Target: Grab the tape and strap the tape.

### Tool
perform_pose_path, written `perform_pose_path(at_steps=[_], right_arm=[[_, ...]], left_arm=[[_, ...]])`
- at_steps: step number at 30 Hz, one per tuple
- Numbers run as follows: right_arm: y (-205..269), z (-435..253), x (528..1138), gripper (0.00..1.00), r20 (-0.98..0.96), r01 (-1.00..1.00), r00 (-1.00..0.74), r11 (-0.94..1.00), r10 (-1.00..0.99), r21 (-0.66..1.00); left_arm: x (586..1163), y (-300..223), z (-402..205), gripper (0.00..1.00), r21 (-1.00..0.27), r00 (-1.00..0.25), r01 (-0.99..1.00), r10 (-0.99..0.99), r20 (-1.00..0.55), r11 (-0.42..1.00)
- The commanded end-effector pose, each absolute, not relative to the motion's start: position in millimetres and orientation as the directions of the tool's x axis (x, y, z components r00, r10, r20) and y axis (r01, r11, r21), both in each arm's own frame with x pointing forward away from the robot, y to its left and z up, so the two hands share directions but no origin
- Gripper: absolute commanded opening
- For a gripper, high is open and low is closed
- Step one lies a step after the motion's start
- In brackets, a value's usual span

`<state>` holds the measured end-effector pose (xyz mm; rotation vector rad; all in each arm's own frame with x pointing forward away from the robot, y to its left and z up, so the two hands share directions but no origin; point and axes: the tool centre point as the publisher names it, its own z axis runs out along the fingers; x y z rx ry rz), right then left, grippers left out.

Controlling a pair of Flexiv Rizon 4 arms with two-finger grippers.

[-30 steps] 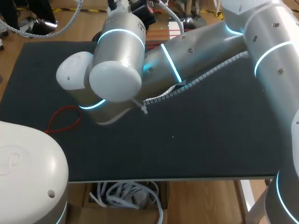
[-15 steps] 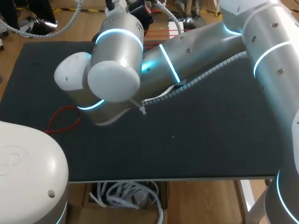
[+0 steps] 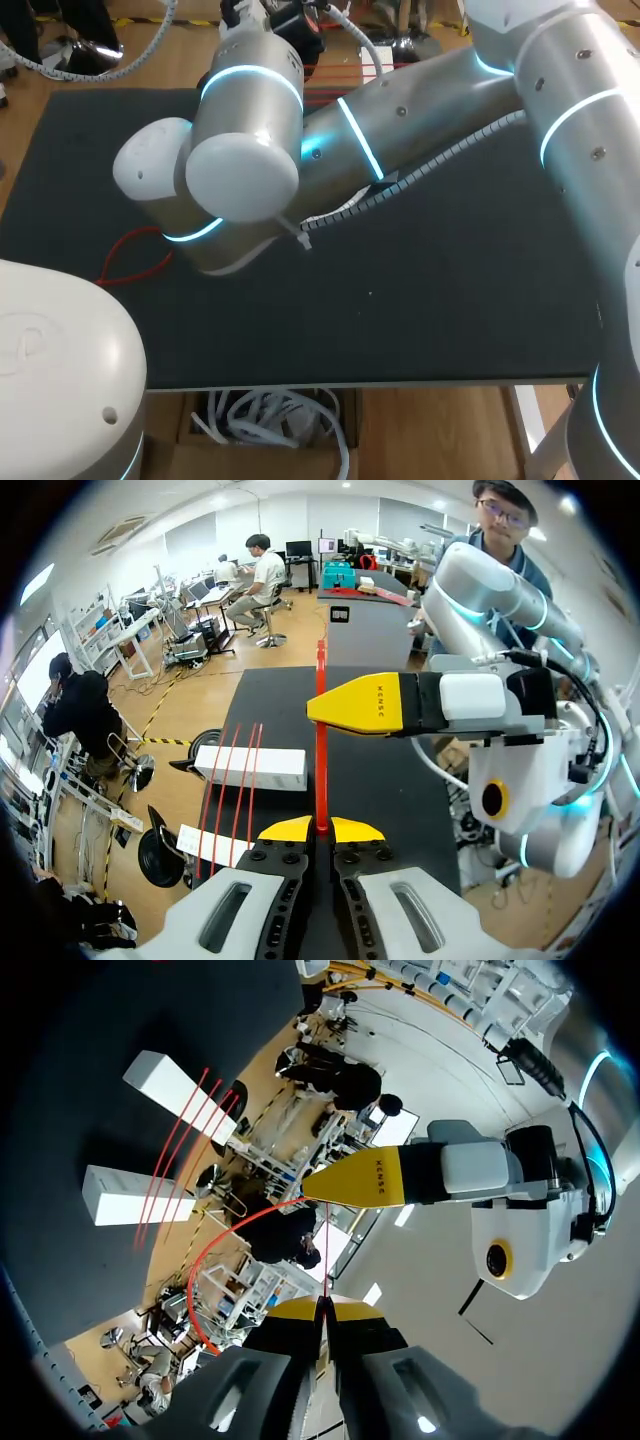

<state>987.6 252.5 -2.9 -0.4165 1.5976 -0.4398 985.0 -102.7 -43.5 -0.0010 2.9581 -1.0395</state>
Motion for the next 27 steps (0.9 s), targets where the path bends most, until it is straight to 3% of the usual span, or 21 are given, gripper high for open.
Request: perform_pose_path(at_steps=[1,27], right_arm=[[254,-3,986,0.00,-0.851,-0.008,-0.076,0.854,-0.520,-0.521],[270,-9,987,0.00,-0.845,-0.034,-0.081,0.849,-0.528,-0.527]], left_arm=[[985,-102,-42,0.00,-0.622,-1.000,0.000,-0.003,-0.004,0.783],[985,-102,-42,0.00,-0.622,-1.000,0.000,-0.003,-0.004,0.783]])
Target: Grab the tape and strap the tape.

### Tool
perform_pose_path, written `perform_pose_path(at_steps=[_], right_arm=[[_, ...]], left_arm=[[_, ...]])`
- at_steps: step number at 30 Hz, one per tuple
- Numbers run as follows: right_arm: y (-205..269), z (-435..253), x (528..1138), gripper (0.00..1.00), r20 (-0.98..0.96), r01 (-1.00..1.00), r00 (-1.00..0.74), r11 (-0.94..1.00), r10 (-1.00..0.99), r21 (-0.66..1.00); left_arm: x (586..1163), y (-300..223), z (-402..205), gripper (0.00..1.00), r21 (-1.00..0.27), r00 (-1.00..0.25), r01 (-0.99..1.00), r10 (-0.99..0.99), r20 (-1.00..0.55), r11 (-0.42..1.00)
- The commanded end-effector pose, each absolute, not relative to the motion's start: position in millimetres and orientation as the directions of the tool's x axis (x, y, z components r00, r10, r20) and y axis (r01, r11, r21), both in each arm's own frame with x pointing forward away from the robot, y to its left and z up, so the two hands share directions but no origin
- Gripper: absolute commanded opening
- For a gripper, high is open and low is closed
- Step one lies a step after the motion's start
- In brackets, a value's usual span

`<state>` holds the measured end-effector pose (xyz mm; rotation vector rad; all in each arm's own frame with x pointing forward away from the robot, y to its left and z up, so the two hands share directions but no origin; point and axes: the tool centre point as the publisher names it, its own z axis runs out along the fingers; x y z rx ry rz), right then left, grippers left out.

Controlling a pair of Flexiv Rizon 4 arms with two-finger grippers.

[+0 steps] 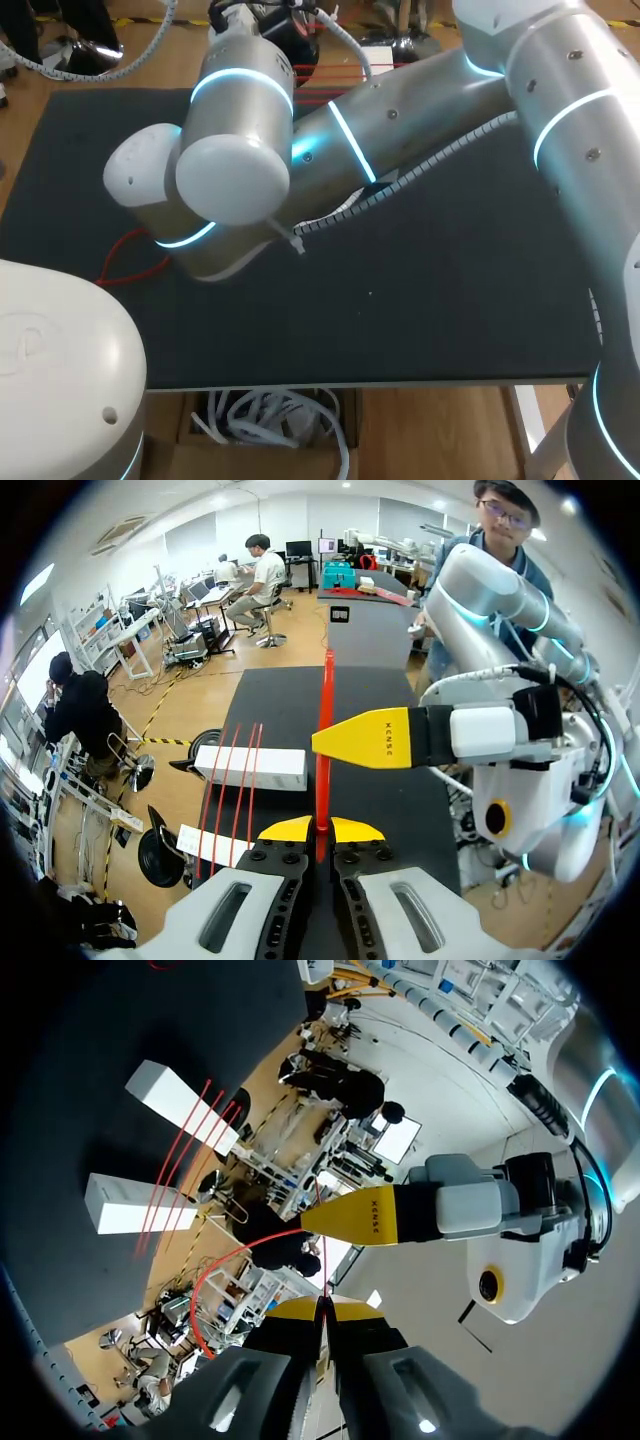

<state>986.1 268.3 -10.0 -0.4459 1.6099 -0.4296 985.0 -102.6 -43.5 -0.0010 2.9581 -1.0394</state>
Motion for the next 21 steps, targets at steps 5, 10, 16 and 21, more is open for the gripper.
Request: perform_pose_path(at_steps=[5,10,16,21], right_arm=[[272.2,-11.2,986.7,0.00,-0.843,-0.038,-0.082,0.847,-0.531,-0.530],[274.9,-14.2,987.2,0.00,-0.841,-0.042,-0.085,0.846,-0.534,-0.532],[278.2,-16.3,988.7,0.00,-0.842,-0.045,-0.088,0.847,-0.532,-0.530],[279.4,-17.2,989.9,0.00,-0.843,-0.043,-0.090,0.848,-0.531,-0.529]], left_arm=[[984.9,-102.5,-42.3,0.00,-0.622,-1.000,0.000,-0.003,-0.004,0.783],[984.9,-102.5,-42.3,0.00,-0.622,-1.000,0.000,-0.003,-0.004,0.783],[984.9,-102.5,-42.3,0.00,-0.622,-1.000,0.000,-0.003,-0.004,0.783],[984.9,-102.5,-42.3,0.00,-0.622,-1.000,0.000,-0.003,-0.004,0.783]])
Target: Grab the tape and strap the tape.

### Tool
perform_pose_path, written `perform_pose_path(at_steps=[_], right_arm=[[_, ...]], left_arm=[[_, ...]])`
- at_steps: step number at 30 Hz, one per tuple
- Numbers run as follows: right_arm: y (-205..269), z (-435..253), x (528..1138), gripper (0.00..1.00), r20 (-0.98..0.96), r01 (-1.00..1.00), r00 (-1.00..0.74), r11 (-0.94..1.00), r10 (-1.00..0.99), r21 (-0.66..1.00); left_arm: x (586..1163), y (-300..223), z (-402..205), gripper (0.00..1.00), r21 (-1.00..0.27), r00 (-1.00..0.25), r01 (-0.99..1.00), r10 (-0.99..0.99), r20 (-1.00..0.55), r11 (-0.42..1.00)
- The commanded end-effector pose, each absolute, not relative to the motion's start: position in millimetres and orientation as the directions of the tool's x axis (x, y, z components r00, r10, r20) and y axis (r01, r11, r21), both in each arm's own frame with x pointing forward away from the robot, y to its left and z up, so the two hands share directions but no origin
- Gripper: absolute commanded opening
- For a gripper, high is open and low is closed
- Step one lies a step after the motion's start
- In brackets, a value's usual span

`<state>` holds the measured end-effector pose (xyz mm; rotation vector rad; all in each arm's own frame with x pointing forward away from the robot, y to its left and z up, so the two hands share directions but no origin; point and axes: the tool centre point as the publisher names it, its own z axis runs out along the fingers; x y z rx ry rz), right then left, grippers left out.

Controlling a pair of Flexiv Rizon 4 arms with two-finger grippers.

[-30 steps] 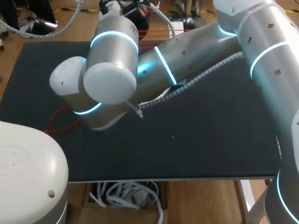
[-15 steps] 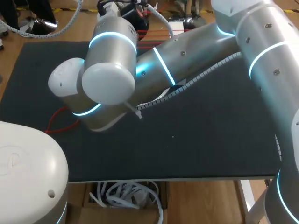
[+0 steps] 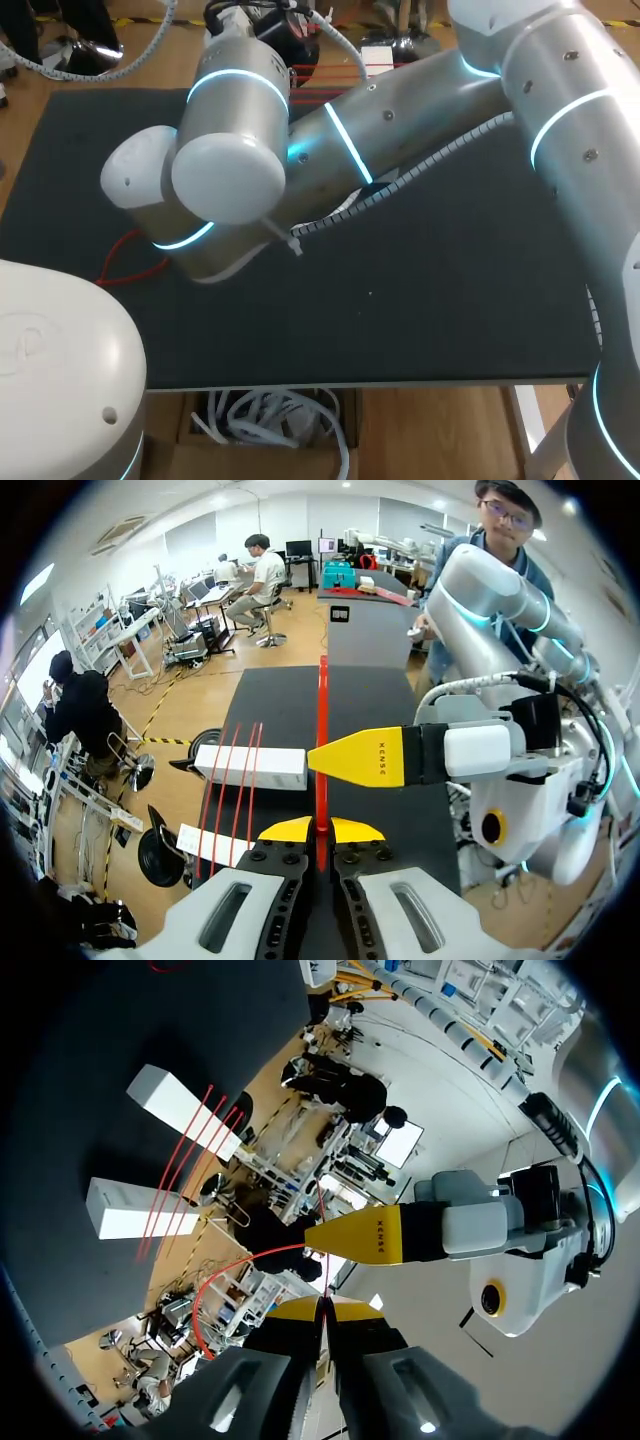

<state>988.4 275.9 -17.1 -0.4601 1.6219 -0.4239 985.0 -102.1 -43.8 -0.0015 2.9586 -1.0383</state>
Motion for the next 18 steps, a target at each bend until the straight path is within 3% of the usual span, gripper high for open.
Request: perform_pose_path(at_steps=[1,11,12,13,14,18], right_arm=[[279,-17,990,0.00,-0.843,-0.042,-0.089,0.848,-0.530,-0.529],[270,-8,988,0.00,-0.853,-0.023,-0.092,0.858,-0.513,-0.513],[270,-8,988,0.07,-0.855,-0.025,-0.094,0.860,-0.510,-0.510],[270,-8,987,0.27,-0.855,-0.026,-0.095,0.860,-0.510,-0.510],[269,-7,986,0.38,-0.856,-0.027,-0.096,0.861,-0.508,-0.508],[268,-5,983,0.42,-0.860,-0.034,-0.105,0.866,-0.500,-0.499]], left_arm=[[985,-102,-42,0.00,-0.622,-1.000,0.000,-0.003,-0.004,0.783],[985,-102,-42,0.00,-0.622,-1.000,0.000,-0.003,-0.004,0.783],[985,-102,-42,0.00,-0.622,-1.000,0.000,-0.003,-0.004,0.783],[985,-102,-42,0.00,-0.622,-1.000,0.000,-0.003,-0.004,0.783],[985,-102,-42,0.00,-0.622,-1.000,0.000,-0.003,-0.004,0.783],[985,-102,-42,0.00,-0.622,-1.000,0.000,-0.003,-0.004,0.783]])
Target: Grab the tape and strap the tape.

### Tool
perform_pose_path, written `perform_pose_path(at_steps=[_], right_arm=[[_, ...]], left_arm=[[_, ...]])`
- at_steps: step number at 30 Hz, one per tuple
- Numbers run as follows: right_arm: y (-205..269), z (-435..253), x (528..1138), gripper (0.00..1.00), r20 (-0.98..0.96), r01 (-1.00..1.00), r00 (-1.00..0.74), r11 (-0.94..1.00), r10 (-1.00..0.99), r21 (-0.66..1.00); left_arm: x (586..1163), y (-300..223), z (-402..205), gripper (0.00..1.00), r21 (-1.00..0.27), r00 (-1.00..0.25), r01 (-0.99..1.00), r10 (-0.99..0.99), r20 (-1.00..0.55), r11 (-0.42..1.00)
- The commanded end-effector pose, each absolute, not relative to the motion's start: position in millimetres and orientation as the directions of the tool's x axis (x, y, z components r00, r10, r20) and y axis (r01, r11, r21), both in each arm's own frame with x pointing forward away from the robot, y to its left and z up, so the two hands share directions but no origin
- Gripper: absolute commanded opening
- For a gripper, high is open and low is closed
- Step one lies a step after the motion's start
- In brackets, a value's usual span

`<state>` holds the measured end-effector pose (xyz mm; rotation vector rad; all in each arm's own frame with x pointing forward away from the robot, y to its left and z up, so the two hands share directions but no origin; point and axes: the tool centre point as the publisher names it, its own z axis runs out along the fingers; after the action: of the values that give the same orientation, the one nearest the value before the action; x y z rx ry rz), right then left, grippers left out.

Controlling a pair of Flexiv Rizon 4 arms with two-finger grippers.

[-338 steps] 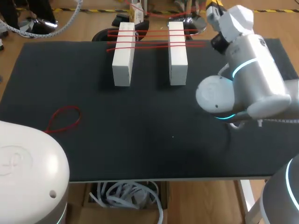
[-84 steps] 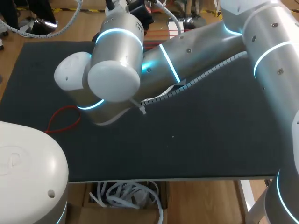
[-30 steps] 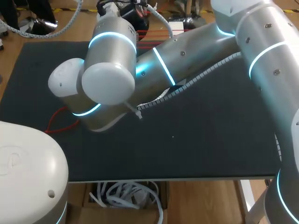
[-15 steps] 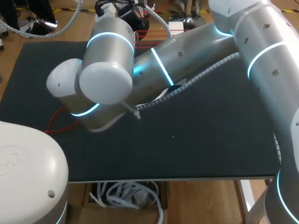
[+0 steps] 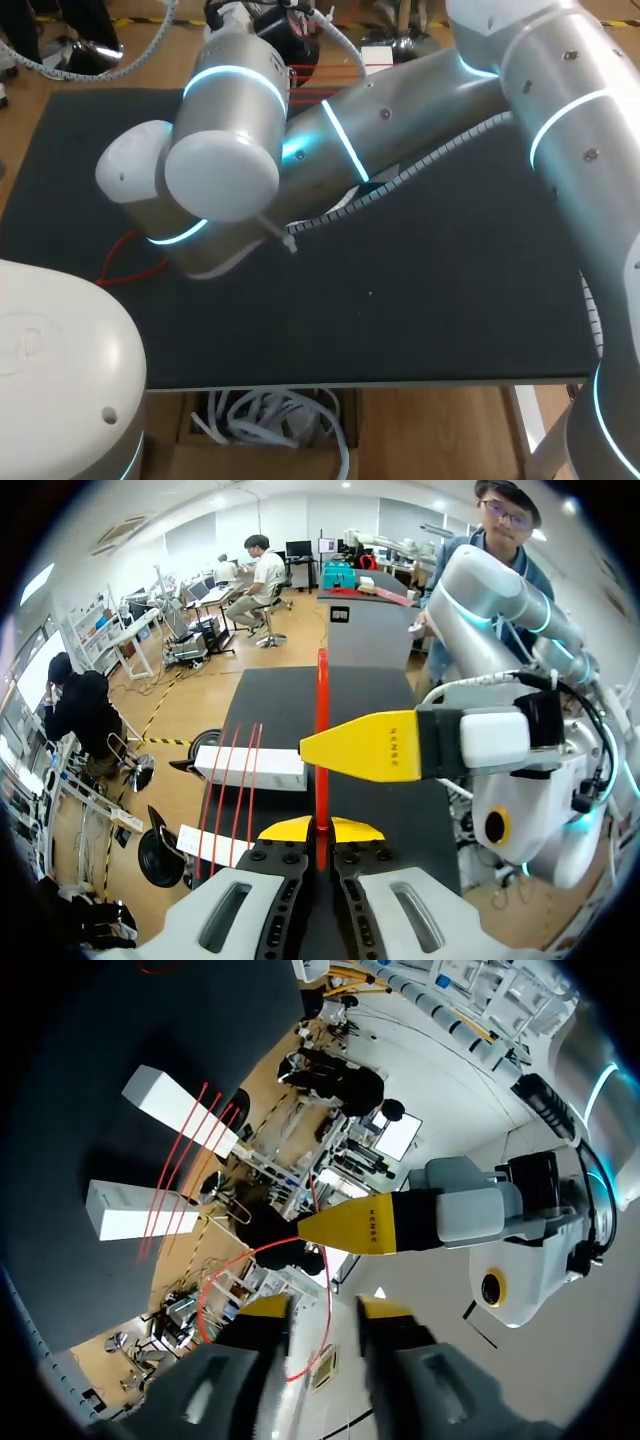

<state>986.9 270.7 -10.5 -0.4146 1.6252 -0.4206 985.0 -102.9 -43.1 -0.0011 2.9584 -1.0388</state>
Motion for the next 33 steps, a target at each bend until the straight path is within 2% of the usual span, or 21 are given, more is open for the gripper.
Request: perform_pose_path(at_steps=[1,2,4,5,8,13,15,19,20,23,24,33], right_arm=[[268,-3,981,0.39,-0.861,-0.036,-0.108,0.867,-0.497,-0.496],[268,-1,980,0.35,-0.863,-0.039,-0.108,0.869,-0.494,-0.493],[266,2,976,0.33,-0.865,-0.044,-0.109,0.871,-0.490,-0.489],[265,3,973,0.23,-0.866,-0.047,-0.110,0.873,-0.488,-0.486],[261,8,967,0.25,-0.867,-0.054,-0.108,0.874,-0.486,-0.483],[245,20,957,0.36,-0.871,-0.055,-0.104,0.877,-0.480,-0.477],[237,26,954,0.45,-0.875,-0.047,-0.102,0.881,-0.474,-0.472],[215,39,954,0.47,-0.880,-0.021,-0.098,0.885,-0.464,-0.465],[210,41,954,0.56,-0.881,-0.012,-0.097,0.886,-0.462,-0.463],[192,51,958,0.94,-0.885,0.001,-0.096,0.889,-0.455,-0.458],[185,53,960,0.99,-0.885,0.002,-0.096,0.890,-0.455,-0.457],[134,73,977,1.00,-0.889,0.053,-0.091,0.889,-0.449,-0.455]], left_arm=[[985,-102,-42,0.00,-0.622,-1.000,0.000,-0.003,-0.004,0.783],[985,-102,-42,0.00,-0.622,-1.000,0.000,-0.003,-0.004,0.783],[985,-102,-42,0.00,-0.622,-1.000,0.000,-0.003,-0.004,0.783],[985,-102,-42,0.00,-0.622,-1.000,0.000,-0.003,-0.004,0.783],[985,-102,-42,0.00,-0.622,-1.000,0.000,-0.003,-0.004,0.783],[985,-102,-42,0.00,-0.622,-1.000,0.000,-0.003,-0.004,0.783],[985,-102,-42,0.00,-0.622,-1.000,0.000,-0.003,-0.004,0.783],[985,-102,-42,0.00,-0.622,-1.000,0.000,-0.003,-0.004,0.783],[985,-102,-42,0.00,-0.622,-1.000,0.000,-0.003,-0.004,0.783],[985,-102,-42,0.00,-0.622,-1.000,0.000,-0.003,-0.004,0.783],[985,-102,-42,0.00,-0.622,-1.000,0.000,-0.003,-0.004,0.783],[985,-102,-42,0.00,-0.622,-1.000,0.000,-0.003,-0.004,0.783]])
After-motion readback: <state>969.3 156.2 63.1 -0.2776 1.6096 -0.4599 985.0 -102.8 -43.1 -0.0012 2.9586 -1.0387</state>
